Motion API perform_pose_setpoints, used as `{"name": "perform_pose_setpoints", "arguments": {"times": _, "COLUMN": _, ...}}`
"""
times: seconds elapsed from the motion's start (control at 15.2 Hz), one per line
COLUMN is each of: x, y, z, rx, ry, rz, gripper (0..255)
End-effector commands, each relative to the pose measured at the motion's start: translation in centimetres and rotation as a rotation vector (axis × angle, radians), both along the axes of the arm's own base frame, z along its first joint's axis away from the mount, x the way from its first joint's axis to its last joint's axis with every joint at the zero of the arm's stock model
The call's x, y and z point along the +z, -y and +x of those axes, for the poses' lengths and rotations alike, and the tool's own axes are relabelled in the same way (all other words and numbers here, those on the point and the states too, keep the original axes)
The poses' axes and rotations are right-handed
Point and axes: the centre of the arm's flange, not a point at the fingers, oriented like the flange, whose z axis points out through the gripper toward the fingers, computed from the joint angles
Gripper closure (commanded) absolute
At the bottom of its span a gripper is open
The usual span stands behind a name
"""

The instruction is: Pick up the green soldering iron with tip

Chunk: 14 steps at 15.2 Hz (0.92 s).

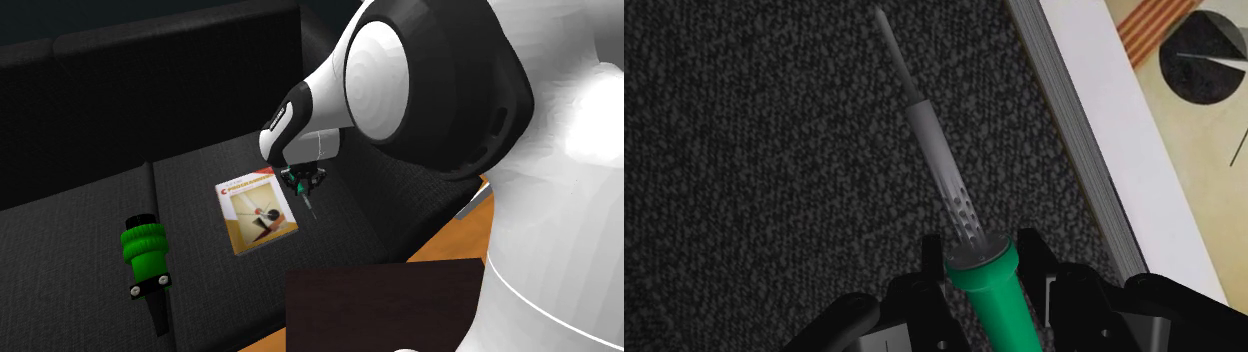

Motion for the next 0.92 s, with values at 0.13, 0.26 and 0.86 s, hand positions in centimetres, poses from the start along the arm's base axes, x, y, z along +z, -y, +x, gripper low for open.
{"name": "perform_pose_setpoints", "arguments": {"times": 0.13, "x": 0.0, "y": 0.0, "z": 0.0, "rx": 0.0, "ry": 0.0, "rz": 0.0, "gripper": 255}}
{"name": "perform_pose_setpoints", "arguments": {"times": 0.26, "x": 1.1, "y": 0.0, "z": 0.0, "rx": 0.0, "ry": 0.0, "rz": 0.0, "gripper": 255}}
{"name": "perform_pose_setpoints", "arguments": {"times": 0.86, "x": 5.8, "y": 0.0, "z": 0.0, "rx": 0.0, "ry": 0.0, "rz": 0.0, "gripper": 255}}
